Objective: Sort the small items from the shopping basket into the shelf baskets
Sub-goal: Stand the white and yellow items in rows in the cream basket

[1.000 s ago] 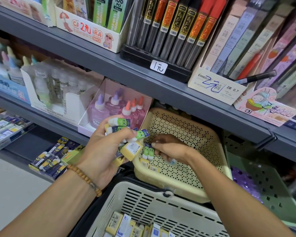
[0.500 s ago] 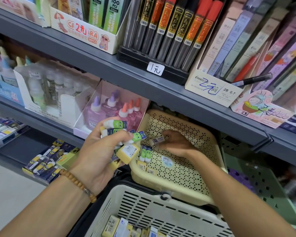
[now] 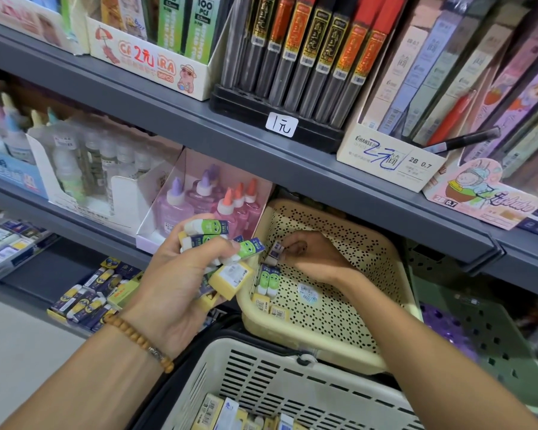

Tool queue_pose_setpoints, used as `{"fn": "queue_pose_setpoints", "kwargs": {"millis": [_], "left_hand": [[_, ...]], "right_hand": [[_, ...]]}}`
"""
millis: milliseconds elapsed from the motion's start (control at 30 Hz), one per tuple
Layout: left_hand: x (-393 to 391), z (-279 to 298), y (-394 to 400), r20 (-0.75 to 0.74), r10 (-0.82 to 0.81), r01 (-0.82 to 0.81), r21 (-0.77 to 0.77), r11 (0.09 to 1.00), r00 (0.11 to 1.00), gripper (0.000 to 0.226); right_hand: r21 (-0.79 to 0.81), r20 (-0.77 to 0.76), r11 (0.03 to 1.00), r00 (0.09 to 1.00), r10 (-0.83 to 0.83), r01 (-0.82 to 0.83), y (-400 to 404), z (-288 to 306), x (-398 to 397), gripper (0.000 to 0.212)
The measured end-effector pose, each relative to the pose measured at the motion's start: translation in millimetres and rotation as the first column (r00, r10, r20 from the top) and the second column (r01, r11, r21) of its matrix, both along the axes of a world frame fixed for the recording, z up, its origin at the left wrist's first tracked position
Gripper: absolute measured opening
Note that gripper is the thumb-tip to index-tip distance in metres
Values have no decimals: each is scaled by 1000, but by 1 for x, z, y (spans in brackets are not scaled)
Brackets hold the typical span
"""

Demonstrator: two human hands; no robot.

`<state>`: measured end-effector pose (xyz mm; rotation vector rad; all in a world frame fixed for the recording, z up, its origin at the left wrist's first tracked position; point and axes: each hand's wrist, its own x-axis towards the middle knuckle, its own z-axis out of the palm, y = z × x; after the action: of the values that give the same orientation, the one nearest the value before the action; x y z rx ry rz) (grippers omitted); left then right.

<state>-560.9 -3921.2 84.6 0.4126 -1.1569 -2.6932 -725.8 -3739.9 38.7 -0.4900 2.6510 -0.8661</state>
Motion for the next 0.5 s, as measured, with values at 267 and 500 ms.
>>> {"fn": "queue_pose_setpoints", "kwargs": {"millis": [267,500], "left_hand": [[3,2,2,-1,-13,13,-1,1000,1000,35],[3,2,1,-25,-34,34,11,999,999,34]], "right_hand": [[233,-31,962,988,153,-142,-8,-5,21,60],[206,-39,971,990,136,-125,-15,-6,25,71]]}}
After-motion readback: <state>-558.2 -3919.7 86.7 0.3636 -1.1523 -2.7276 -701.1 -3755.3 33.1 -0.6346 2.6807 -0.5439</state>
